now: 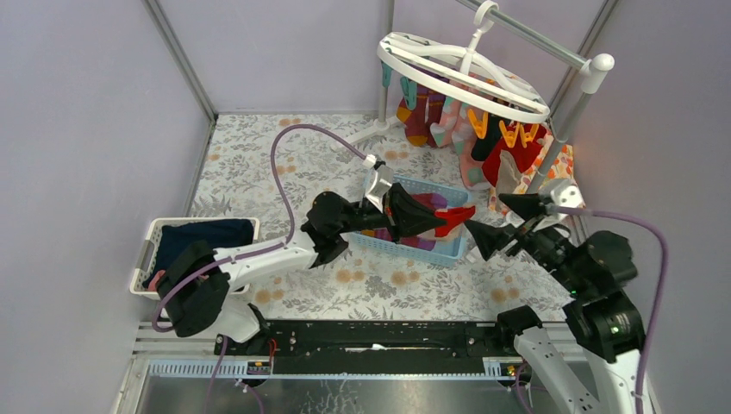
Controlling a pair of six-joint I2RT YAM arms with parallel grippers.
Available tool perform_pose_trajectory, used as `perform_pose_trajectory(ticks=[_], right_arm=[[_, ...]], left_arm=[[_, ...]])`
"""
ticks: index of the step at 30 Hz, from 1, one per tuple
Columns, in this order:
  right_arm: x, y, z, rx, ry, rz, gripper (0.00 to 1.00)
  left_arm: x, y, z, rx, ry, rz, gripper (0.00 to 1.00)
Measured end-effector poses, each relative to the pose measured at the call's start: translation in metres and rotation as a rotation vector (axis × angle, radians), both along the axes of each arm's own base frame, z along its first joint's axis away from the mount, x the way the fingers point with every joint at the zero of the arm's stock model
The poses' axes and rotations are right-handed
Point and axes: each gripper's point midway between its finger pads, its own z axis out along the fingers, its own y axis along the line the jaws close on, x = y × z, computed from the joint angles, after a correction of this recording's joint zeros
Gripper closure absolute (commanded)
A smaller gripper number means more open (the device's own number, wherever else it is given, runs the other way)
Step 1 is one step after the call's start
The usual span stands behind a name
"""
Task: Clip the socks to the hanger
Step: Open the clamp at the hanger.
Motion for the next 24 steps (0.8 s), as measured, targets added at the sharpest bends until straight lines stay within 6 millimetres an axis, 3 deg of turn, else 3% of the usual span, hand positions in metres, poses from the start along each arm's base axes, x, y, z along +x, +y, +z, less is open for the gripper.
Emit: perform_pose_trajectory(ticks=[3,5,10,15,22,24], right_arm=[[0.009,-0.001,-0.045,-0.050,0.074,-0.013,0.00],[0.007,0.000,-0.062,-0.065,0.104,-0.003,0.00],[-0.002,0.020,-0.052,-0.058,0.086,0.135,0.00],[-0.003,0.039,-0.055,-0.051,0.103,0.258,0.03],[-0.010,0.056,-0.042,-0.014,0.063,0.388,0.25],[-0.010,0.063,-0.043,0.001,0.065,0.432,0.36]], left_arm=[[0.006,0.007,-0.003,0.039,-0.020,-0.005,1.00],[0.012,0.015,-0.005,0.064,-0.025,0.002,1.00],[0.019,0.034,-0.002,0.082,-0.055,0.001,1.00],[0.006,0.040,-0.001,0.090,-0.055,-0.079,1.00],[-0.002,0.049,0.005,0.050,-0.034,-0.170,1.00],[-0.004,0.049,0.005,0.038,-0.024,-0.195,1.00]])
